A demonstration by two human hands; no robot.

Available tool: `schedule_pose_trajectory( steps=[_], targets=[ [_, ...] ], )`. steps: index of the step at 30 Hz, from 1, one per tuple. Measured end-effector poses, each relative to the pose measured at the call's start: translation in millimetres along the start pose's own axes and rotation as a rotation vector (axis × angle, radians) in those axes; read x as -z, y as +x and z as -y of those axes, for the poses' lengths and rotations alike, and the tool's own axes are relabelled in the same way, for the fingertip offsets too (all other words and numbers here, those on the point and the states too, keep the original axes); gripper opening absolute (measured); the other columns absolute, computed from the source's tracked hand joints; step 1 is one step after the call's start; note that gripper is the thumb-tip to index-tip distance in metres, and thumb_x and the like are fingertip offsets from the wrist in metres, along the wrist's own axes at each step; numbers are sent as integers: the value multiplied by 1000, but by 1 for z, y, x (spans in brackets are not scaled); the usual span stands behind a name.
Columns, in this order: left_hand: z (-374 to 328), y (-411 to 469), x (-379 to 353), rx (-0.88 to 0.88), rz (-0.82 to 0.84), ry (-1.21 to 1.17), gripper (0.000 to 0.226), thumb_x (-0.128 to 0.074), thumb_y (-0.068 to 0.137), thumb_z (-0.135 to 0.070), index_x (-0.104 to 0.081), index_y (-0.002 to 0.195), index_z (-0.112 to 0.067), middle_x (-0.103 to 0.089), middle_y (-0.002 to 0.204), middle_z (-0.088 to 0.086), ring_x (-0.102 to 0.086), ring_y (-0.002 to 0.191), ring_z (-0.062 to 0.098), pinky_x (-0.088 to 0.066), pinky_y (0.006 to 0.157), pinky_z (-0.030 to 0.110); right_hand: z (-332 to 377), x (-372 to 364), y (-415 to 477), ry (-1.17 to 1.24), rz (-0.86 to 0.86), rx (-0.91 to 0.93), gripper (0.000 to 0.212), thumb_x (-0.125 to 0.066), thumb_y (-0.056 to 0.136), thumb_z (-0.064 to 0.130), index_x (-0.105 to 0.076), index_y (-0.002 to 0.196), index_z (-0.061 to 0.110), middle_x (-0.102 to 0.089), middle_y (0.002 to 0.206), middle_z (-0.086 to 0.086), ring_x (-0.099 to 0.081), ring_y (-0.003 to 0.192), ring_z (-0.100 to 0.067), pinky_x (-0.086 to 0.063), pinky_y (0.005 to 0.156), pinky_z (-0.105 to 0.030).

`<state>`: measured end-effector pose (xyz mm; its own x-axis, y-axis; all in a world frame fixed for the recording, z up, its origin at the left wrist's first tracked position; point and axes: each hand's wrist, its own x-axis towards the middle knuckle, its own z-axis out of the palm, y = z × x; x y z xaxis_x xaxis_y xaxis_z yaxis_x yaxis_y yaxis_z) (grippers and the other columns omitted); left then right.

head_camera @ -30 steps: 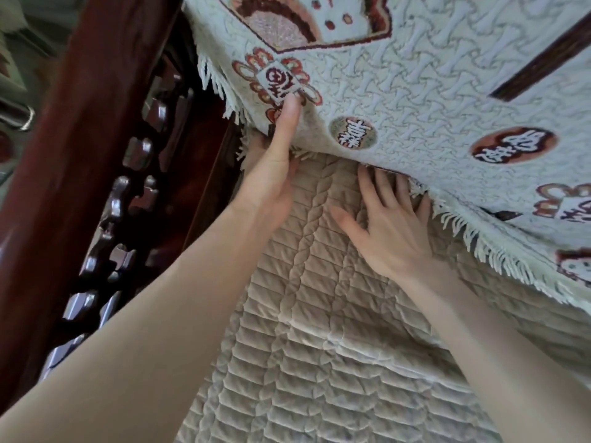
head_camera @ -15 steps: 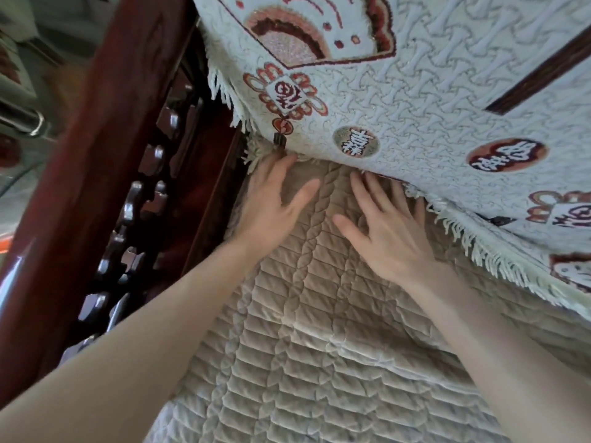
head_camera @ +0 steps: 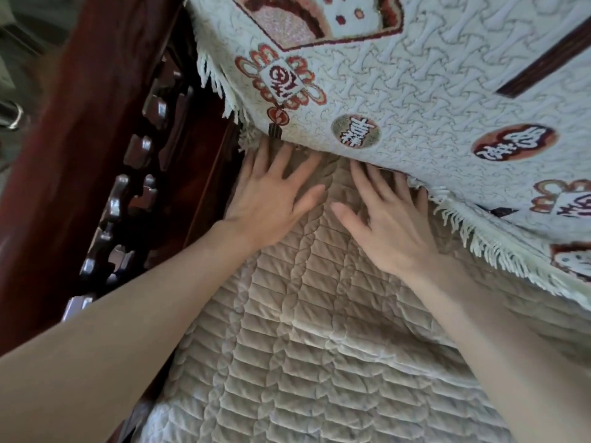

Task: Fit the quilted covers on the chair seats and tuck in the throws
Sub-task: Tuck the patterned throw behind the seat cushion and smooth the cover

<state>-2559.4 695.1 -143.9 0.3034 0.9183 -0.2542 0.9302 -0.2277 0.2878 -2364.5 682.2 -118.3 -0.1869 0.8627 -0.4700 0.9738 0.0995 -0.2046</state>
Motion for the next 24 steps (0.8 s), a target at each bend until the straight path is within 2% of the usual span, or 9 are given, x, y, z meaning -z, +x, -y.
schedule_pose_trajectory(
  steps=[3,5,8,10,13,17,21,24],
  targets=[
    [-1,8,10,7,96,29,70,-9,91,-67,-16,153,-35,-18,159,11,-9,143,48,-7,116,59,-6,-2,-9,2,37,-38,75,-8,87,72,10,152,39,11,161,13,11,149,-23,3,117,-58],
    [-1,28,14,73,164,14,65,-10,94,-67,-12,152,-40,-10,162,4,-5,144,46,-1,117,57,-12,2,6,58,57,-97,76,-10,87,72,5,153,38,6,162,9,5,149,-25,-2,117,-60],
    [-7,48,14,161,262,3,67,-9,92,-70,-6,152,-41,1,163,3,2,145,45,5,115,57,-14,2,25,54,56,-92,73,-18,91,70,2,153,37,1,163,8,-2,148,-29,-9,114,-63],
    [-11,43,8,163,224,36,67,-11,93,-69,-8,153,-39,-2,163,5,0,144,47,4,115,58,-16,-1,22,23,25,-71,72,-19,92,69,2,153,37,-1,163,9,-3,148,-27,-9,113,-63],
    [-11,21,-2,147,54,54,65,-17,96,-63,-14,154,-32,-12,160,12,-4,143,49,1,118,56,-16,-4,5,-5,-6,-65,74,-13,90,70,7,153,36,4,163,9,6,149,-23,-1,116,-61],
    [-1,8,-3,261,82,-81,66,-18,97,-61,-5,154,-33,4,159,25,6,146,40,2,119,46,-14,-8,-11,-32,24,-45,77,-4,85,72,11,152,36,14,162,9,18,147,-24,8,115,-60],
    [7,33,6,244,147,-146,66,-20,95,-64,-11,153,-34,-4,159,24,-7,146,41,-10,120,47,-10,-2,13,-26,16,-44,74,-9,90,70,7,153,36,0,163,5,2,149,-32,7,115,-61],
    [14,33,7,212,123,-194,61,-25,97,-61,-14,153,-37,-4,159,20,-3,147,35,-8,120,43,-6,-5,23,-38,21,-38,73,-11,91,70,7,153,35,-2,163,6,-2,147,-36,6,113,-64]
  ],
)
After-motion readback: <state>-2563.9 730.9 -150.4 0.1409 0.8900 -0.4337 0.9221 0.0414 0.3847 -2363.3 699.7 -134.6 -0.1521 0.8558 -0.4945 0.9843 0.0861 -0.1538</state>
